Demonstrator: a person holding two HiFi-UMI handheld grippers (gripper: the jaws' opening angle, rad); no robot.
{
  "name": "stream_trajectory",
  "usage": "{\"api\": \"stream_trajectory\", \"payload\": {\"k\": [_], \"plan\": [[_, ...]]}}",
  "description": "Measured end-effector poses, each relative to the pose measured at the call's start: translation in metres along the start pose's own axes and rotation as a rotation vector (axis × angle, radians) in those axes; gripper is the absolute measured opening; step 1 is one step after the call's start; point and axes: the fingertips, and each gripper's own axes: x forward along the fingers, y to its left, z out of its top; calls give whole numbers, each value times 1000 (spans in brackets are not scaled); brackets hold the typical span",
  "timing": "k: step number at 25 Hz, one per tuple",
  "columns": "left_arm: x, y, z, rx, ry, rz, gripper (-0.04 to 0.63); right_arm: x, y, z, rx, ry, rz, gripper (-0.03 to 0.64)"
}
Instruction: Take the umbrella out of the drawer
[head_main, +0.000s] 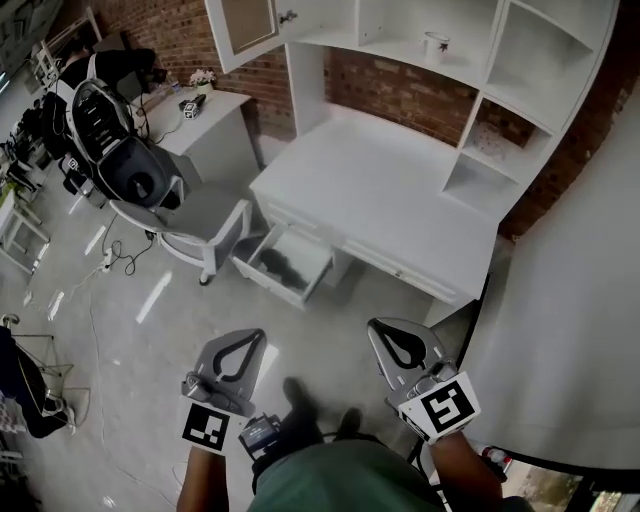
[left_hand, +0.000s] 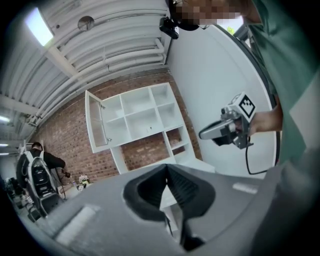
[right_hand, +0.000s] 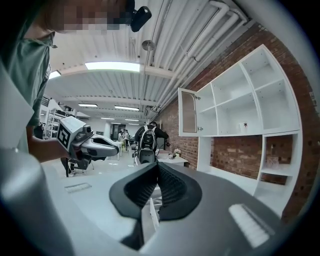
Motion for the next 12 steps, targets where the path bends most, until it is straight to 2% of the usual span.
{"api": "stream_trajectory", "payload": {"k": [2, 3, 5, 6, 8, 12], "plan": [[12, 12, -5, 23, -21, -27, 3, 11, -8, -1, -6, 12, -31, 5], [16, 18, -10, -25, -26, -24, 3, 16, -11, -1, -9, 20, -45, 5], [22, 35, -20, -180, -27, 11, 3, 28, -15, -1, -19, 41, -60, 5], [25, 44, -24, -213, -29, 16, 3, 36, -17, 1, -21, 51, -67, 5], [31, 64, -30, -213, -33, 0, 3, 54, -22, 6, -17, 59, -87, 5], [42, 102, -45, -166, -34, -59, 3, 94, -26, 22, -7, 33, -129, 5]]}}
